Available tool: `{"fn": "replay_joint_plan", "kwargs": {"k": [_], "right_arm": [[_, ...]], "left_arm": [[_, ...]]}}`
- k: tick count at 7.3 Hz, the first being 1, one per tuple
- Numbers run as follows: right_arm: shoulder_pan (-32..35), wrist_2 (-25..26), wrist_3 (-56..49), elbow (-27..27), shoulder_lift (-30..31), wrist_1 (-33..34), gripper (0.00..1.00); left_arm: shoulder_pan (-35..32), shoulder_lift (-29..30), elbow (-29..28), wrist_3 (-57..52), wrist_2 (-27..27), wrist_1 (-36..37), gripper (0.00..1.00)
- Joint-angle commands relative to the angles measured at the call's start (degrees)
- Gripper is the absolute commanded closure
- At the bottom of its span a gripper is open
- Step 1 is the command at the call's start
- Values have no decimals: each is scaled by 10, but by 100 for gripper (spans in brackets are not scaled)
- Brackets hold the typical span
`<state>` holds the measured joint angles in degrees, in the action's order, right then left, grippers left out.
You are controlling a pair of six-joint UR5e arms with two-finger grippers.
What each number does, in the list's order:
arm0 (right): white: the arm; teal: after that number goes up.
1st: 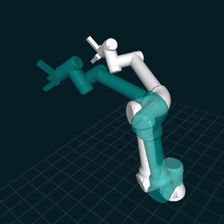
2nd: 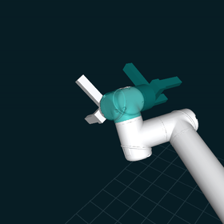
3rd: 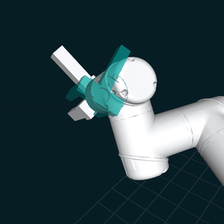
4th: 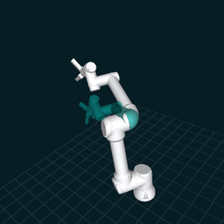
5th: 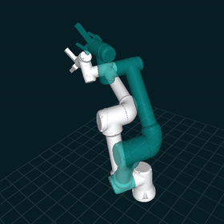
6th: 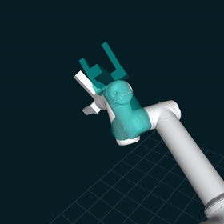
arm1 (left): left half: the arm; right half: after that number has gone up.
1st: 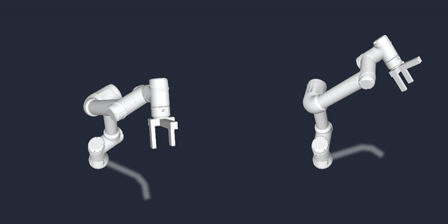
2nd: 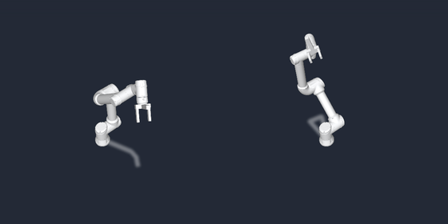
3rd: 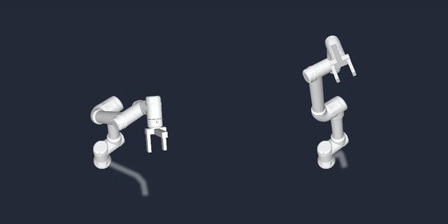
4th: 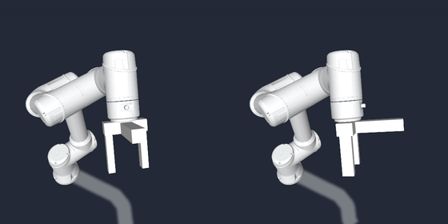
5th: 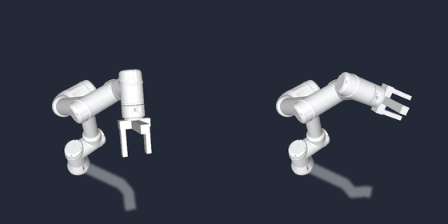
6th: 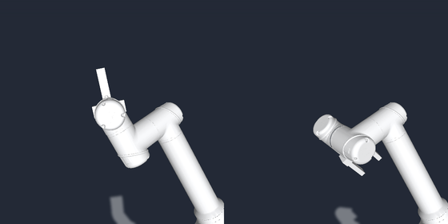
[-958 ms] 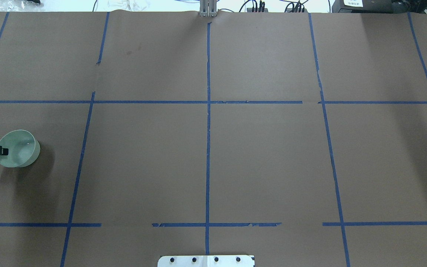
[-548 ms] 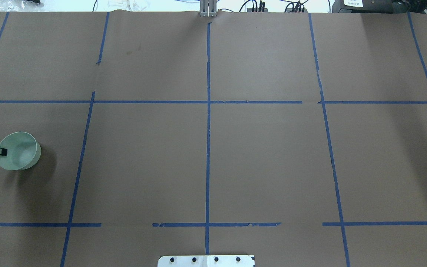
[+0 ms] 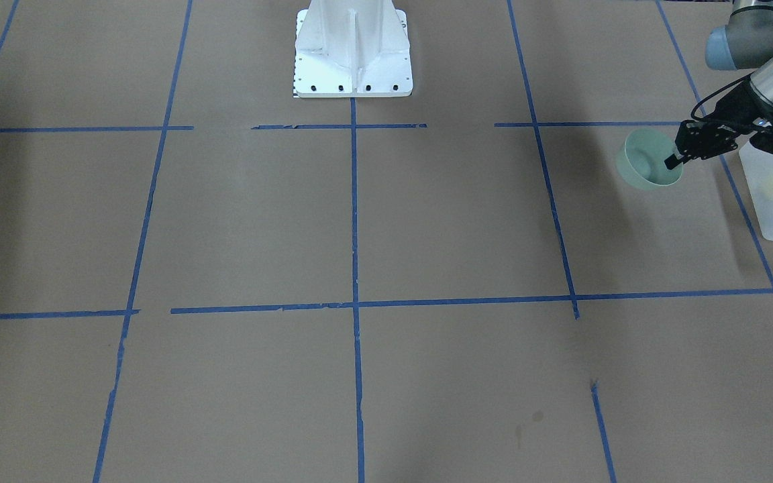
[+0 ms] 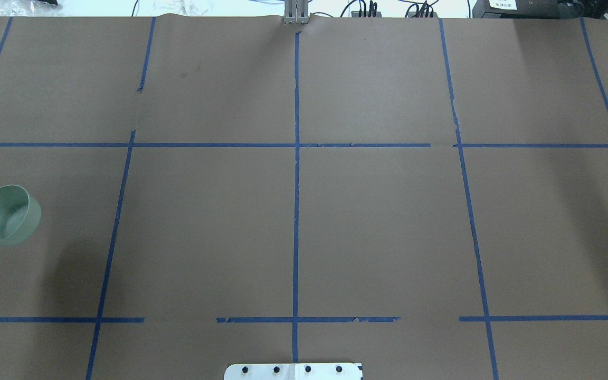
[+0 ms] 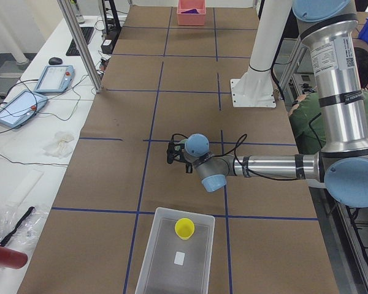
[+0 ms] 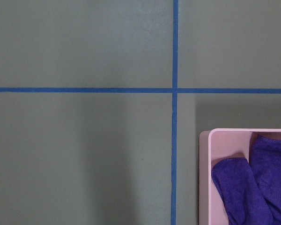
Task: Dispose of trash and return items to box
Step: 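Lift the green bowl and carry it toward the clear bin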
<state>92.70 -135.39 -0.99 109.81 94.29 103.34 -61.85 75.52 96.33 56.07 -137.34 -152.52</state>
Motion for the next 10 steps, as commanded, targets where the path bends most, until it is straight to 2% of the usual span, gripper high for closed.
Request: {"fn": "replay_joint_plan", "kwargs": {"k": [1,3,5,6,7,10], "right_arm": [[-14,32,4,-37,55,-121,0],[-13,29,6,-115,48,-209,0],[-13,1,9,-152,28,-232,0],[-13,-26,10,-163,20,-231,0],[-13,-30,14,-161,18,-232,0],[-13,-42,43,-152,13,-233,0]], "left_arm": [[-37,5,4,-63,-10,56,100],[-106,27,4,-177,-5,159,100],[-208,76,-14,-351,12,315,100],[-257,126,-47,-443,15,398,100],[-296,167,-97,-513,15,446,100],[-381,185,-218,-593,-5,478,100]]}}
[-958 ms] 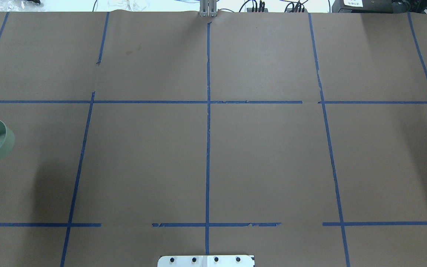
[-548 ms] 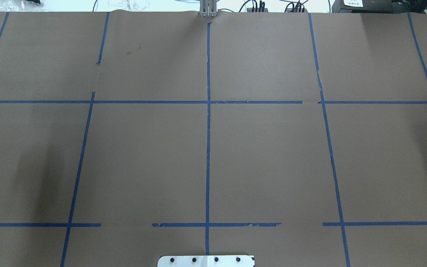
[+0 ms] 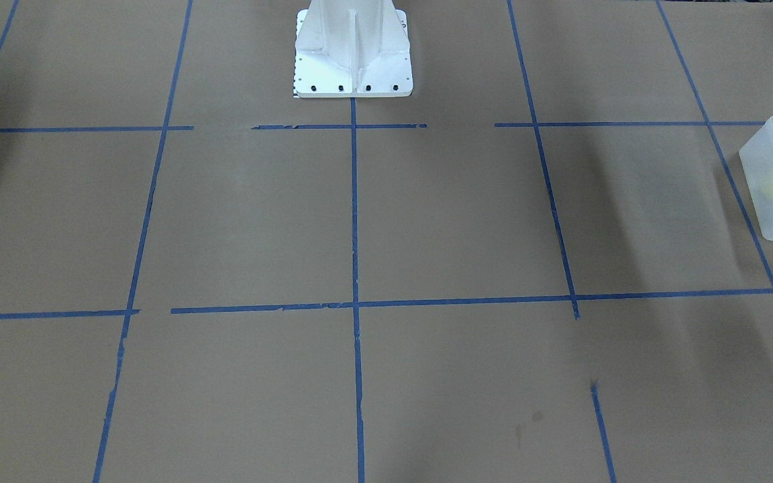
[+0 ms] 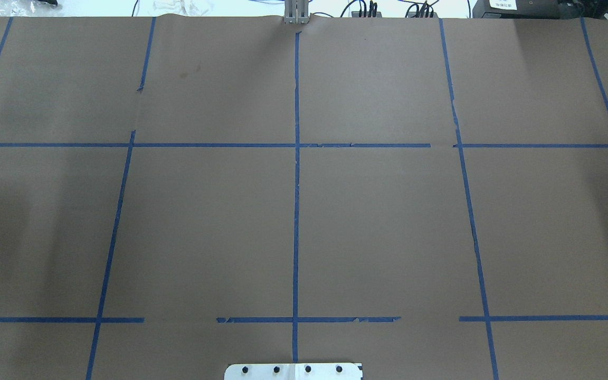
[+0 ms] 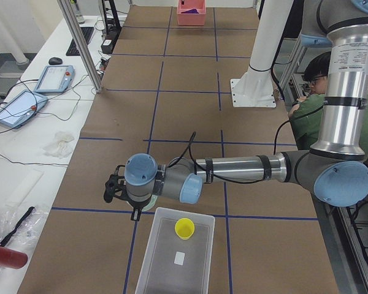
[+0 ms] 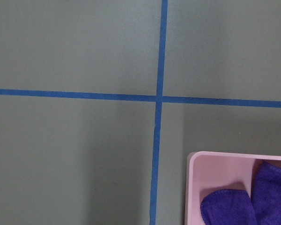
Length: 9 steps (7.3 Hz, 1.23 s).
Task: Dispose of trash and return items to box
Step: 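Lower the green bowl into the clear bin beside the cup and release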
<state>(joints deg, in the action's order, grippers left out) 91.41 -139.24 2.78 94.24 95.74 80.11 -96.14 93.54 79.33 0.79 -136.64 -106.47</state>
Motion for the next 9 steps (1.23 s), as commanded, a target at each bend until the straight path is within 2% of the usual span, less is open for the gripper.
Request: {"fn": "replay_joint_plan", "kwargs": {"k": [1,3,4,5,6,8,9], "right_arm": [[0,-3,6,9,-2,0,0],[0,-2,20,23,-2,0,0],[0,-2,20,25,-3,-1,0],[1,-2,20,28,-2,-1,0],[1,-2,20,29,-2,-1,0],[1,-2,21,29,-2,-1,0],[1,-2,21,29,-1,-1,0]], "left_arm": [[-71,4,-75,-66,-17,46,100],[-93,3,-145,-75,-15,43,100],[-94,-2,-153,-76,-14,41,100],[-93,-12,-185,-76,-14,7,100],[-93,-43,-195,-76,-13,-47,100],[-93,-56,-195,-74,1,-68,100],[-93,-51,-194,-74,2,-68,75]]}}
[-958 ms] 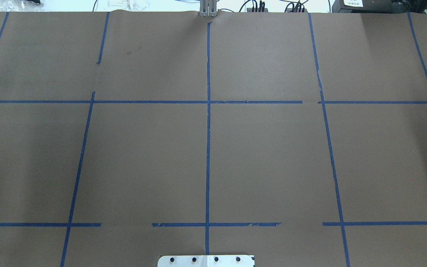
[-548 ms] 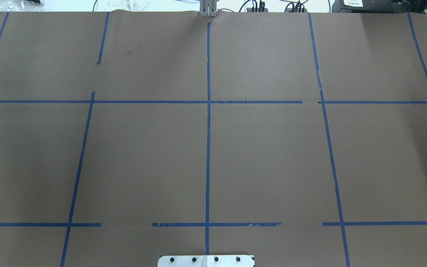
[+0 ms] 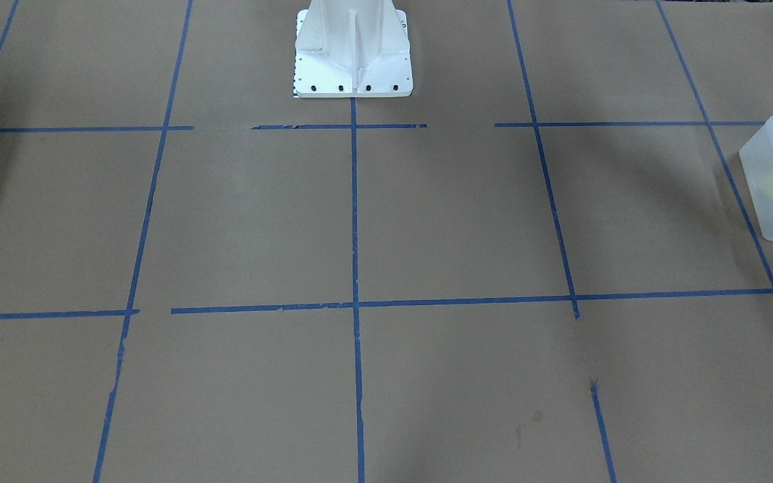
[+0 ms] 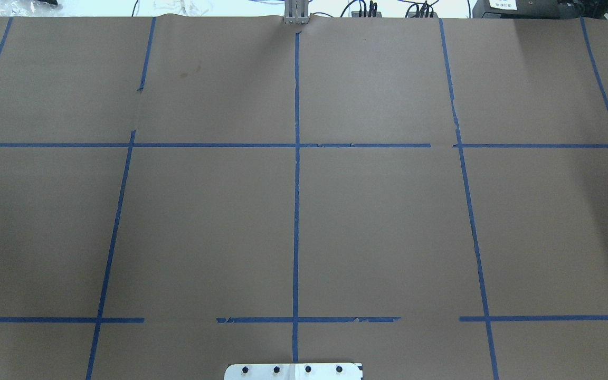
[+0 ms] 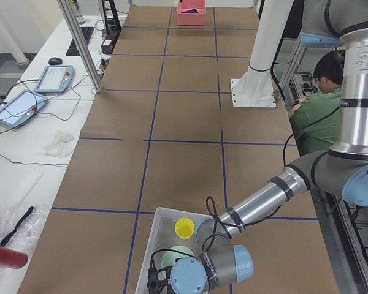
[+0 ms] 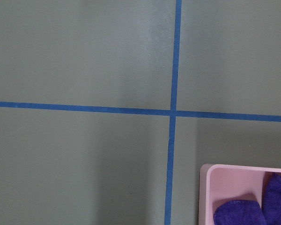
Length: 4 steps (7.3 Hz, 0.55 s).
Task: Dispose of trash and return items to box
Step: 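Lower the green bowl into the clear bin beside the cup and release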
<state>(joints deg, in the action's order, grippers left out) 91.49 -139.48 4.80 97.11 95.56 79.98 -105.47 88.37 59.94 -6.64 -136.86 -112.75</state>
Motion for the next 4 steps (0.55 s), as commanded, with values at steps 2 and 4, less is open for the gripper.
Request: {"fn": "replay_joint_plan", "kwargs": {"k": [2,4], "right_arm": [[0,0,1,0,0,0,0],[0,-1,1,2,1,0,0]], "left_arm": [[1,13,0,43,5,-6,1],[1,15,69,45,5,-5,0]]}}
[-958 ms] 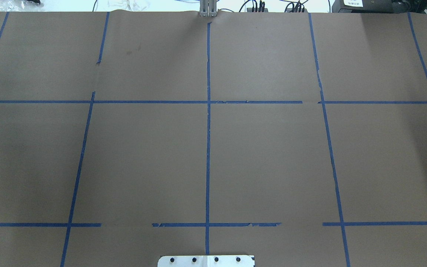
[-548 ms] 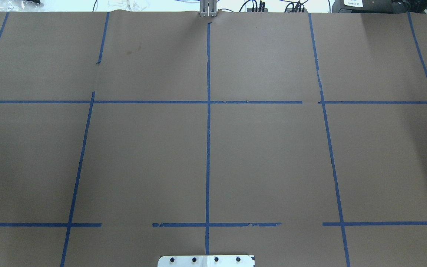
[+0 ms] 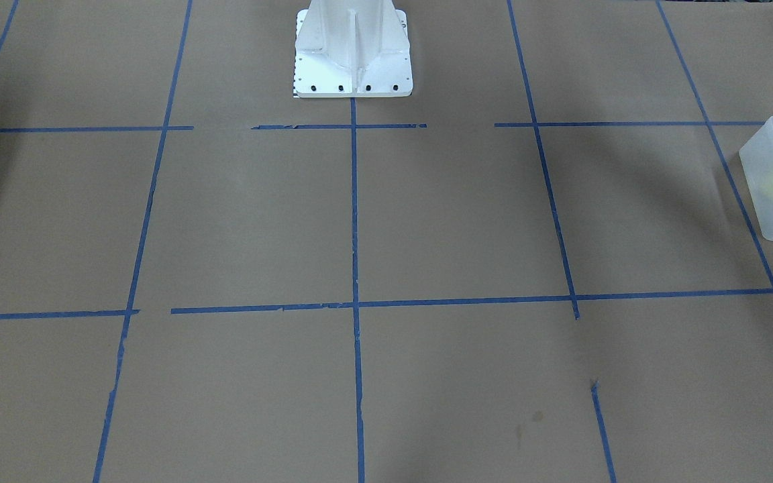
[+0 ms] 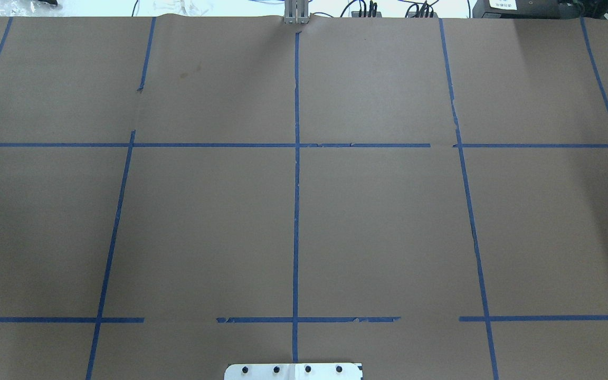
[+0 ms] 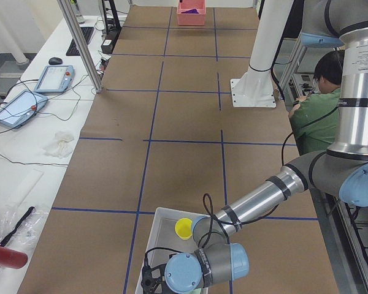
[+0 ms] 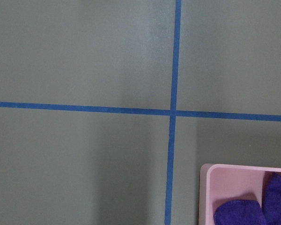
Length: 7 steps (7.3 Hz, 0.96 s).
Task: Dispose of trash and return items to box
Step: 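Lower the green bowl into the clear bin beside the cup and release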
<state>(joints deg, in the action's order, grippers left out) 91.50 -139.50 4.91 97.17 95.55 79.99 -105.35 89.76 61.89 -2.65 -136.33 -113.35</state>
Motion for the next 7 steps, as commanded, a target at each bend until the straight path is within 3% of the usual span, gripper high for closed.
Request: {"fn": "replay_joint_plan", "kwargs": {"k": [1,3,5,7], "right_arm": [[0,-1,0,4,2,1,0],[0,-2,0,13,5,1,0],[0,2,-1,11,4,1,0],[0,5,-2,7,5,1,0]], "left_arm": [[0,1,122,6,21,2,0],[1,-3,241,14,50,-3,0],[21,-8,252,9,46,-22,0],[70,-7,290,13,50,6,0]]}}
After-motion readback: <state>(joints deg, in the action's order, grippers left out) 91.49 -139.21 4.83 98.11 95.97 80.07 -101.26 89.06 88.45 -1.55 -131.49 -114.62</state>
